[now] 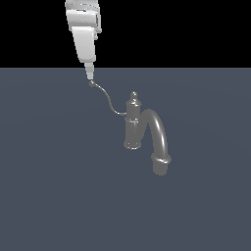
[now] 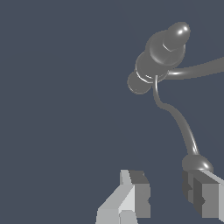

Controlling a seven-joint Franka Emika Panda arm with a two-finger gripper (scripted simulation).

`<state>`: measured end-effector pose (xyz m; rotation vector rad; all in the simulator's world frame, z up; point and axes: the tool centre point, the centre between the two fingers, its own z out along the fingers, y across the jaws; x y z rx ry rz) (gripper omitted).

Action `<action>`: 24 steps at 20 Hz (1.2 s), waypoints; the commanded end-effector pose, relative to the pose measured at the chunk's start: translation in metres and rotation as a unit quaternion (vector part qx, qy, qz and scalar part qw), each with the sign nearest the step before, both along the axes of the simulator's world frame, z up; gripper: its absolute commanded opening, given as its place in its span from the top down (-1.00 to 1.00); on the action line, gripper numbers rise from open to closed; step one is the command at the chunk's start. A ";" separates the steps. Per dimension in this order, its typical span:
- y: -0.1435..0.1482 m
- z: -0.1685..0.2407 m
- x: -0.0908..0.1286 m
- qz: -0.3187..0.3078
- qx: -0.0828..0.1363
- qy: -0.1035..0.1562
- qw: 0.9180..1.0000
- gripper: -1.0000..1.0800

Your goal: Turn on the faucet by rotating a designated handle.

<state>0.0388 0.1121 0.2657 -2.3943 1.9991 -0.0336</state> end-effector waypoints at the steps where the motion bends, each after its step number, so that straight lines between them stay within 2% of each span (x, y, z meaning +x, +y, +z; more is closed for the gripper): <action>1: -0.017 -0.022 0.002 -0.020 -0.002 0.016 1.000 1.00; 9: -0.019 -0.024 0.004 -0.026 -0.002 0.016 1.000 1.00; 24: -0.025 -0.024 -0.038 -0.026 -0.002 0.016 1.000 1.00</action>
